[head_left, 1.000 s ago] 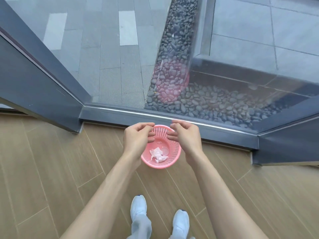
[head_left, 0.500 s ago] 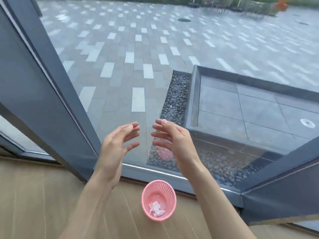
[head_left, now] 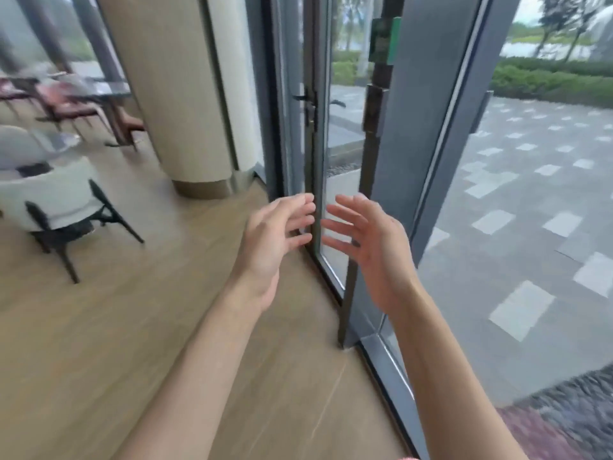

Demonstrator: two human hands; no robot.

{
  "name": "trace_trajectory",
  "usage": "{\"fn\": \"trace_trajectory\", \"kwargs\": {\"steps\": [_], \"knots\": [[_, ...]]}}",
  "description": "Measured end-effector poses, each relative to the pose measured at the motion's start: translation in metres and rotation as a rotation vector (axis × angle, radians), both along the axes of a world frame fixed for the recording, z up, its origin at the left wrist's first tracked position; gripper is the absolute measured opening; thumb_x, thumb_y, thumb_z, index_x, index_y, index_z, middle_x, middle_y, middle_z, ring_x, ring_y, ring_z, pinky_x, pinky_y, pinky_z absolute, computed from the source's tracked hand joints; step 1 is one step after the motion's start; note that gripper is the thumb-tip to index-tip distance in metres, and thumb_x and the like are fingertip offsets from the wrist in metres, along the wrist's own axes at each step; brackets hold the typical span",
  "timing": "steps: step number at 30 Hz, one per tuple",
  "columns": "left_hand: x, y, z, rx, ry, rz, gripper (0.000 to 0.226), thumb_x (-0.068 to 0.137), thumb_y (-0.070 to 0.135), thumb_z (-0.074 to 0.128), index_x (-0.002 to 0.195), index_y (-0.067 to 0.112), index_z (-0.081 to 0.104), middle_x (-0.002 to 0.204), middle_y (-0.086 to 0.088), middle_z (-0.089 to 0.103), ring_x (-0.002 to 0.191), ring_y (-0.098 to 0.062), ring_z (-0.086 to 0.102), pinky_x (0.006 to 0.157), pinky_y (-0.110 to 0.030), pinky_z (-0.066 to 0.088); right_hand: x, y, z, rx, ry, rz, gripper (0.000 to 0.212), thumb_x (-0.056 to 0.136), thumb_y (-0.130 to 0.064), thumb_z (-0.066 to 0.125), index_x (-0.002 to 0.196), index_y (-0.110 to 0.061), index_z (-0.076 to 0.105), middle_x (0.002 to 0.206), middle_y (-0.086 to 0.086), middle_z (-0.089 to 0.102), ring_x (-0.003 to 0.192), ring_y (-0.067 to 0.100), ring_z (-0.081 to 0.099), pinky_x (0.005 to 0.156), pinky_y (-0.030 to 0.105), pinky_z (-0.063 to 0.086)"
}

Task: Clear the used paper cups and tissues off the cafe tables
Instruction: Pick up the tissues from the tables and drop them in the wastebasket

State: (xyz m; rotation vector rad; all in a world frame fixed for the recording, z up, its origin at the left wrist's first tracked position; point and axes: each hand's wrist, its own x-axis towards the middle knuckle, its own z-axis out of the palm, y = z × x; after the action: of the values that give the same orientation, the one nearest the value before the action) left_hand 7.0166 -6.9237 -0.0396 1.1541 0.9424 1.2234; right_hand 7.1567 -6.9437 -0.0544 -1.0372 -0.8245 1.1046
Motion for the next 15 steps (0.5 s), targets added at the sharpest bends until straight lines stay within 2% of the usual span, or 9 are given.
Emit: {"fn": "trace_trajectory", "kwargs": {"steps": [2, 5, 10, 15], "knots": [[-0.051, -0.029, 0.003, -0.007, 0.006, 0.163, 0.026, 0.101, 0.023, 0.054, 0.113, 0.008, 0.072, 0.117, -0.012, 0.073, 0.113, -0.024, 0.068, 0.101, -0.045, 0.053, -0.042, -0.006, 0.0, 0.01, -0.001, 0.163, 0.037, 0.09, -0.039, 0.061, 0.115, -0.013, 0.07, 0.119, 0.009, 0.073, 0.107, 0.024, 0.072, 0.094, 0.046, 0.058], [-0.122, -0.084, 0.009, -0.005, 0.004, 0.384, 0.026, 0.101, 0.025, 0.052, 0.109, 0.01, 0.072, 0.117, -0.012, 0.073, 0.112, -0.024, 0.068, 0.102, -0.046, 0.053, -0.111, -0.025, 0.005, 0.006, 0.01, 0.372, 0.027, 0.102, -0.03, 0.053, 0.116, -0.012, 0.067, 0.12, 0.01, 0.072, 0.107, 0.024, 0.072, 0.097, 0.05, 0.056], [-0.215, -0.182, 0.03, 0.036, -0.006, 0.698, 0.028, 0.102, 0.028, 0.05, 0.107, 0.011, 0.072, 0.115, -0.012, 0.074, 0.111, -0.024, 0.069, 0.101, -0.047, 0.054, -0.225, -0.078, 0.023, 0.002, 0.026, 0.687, 0.028, 0.101, -0.031, 0.053, 0.115, -0.01, 0.067, 0.12, 0.011, 0.072, 0.108, 0.025, 0.071, 0.098, 0.051, 0.055], [-0.269, -0.264, 0.048, 0.078, -0.02, 0.882, 0.034, 0.102, 0.03, 0.05, 0.117, 0.008, 0.069, 0.117, -0.01, 0.074, 0.111, -0.02, 0.07, 0.101, -0.046, 0.054, -0.302, -0.142, 0.045, 0.034, 0.004, 0.873, 0.03, 0.101, -0.028, 0.052, 0.118, -0.008, 0.066, 0.12, 0.011, 0.072, 0.108, 0.024, 0.071, 0.097, 0.049, 0.057]]}}
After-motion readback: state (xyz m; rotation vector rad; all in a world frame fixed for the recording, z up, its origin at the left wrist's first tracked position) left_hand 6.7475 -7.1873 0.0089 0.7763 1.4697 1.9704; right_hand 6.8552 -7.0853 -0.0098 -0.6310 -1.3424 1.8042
